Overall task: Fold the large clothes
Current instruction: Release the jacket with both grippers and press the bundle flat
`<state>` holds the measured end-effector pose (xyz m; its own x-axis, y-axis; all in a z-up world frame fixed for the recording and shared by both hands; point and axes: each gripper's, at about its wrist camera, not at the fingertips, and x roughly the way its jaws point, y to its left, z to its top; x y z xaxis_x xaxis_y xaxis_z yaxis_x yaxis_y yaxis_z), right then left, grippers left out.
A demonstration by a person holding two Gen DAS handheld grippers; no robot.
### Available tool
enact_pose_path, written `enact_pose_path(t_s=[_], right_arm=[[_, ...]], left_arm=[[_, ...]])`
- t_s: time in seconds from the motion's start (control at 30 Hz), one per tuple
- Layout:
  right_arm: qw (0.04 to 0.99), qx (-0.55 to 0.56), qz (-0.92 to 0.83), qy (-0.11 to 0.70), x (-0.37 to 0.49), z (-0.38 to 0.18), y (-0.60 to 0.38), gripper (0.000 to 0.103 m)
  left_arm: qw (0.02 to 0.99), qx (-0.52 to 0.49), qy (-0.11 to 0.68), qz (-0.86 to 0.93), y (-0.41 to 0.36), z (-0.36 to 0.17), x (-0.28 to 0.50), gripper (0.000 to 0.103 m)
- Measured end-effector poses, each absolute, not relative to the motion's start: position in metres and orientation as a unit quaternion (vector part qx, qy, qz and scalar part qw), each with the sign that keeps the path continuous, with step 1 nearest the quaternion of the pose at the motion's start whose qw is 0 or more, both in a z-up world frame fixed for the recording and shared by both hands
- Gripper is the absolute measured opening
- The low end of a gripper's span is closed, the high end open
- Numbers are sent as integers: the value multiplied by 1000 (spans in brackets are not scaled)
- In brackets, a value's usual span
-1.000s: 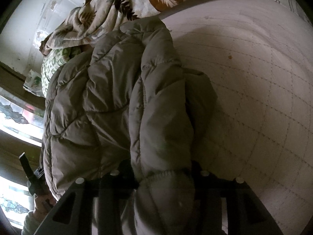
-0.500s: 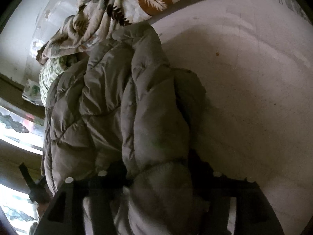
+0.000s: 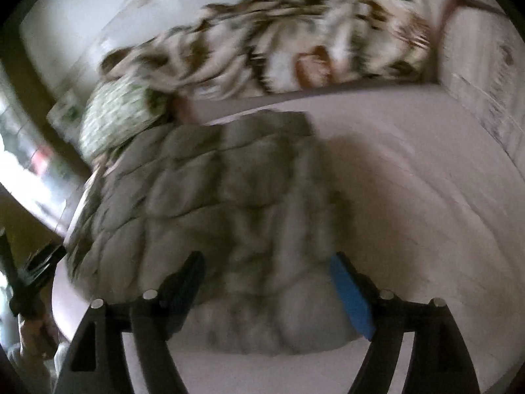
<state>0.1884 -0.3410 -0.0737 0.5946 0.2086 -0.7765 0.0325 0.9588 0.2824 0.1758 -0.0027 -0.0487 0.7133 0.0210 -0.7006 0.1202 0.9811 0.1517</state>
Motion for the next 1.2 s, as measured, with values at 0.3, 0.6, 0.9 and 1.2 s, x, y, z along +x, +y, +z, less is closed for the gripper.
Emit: enact_pose_path(t_s=[0.3,0.6,0.9,1.2], right_arm=[[862,56,67,499,201,-125,-275,82],[882,60,37,466,206,-149,-270,93],[906,59,16,418,152,-107,-261,93],[907,63,21,415,123,-92,-254,99]], left_arm=[[903,98,415,-39,-33,-97,184,81],[905,89,414,-32,-31,-107,188,87],[907,61,416,-28,-17,-85,162,87],[906,41,420,-27,-6,-75,136,87]])
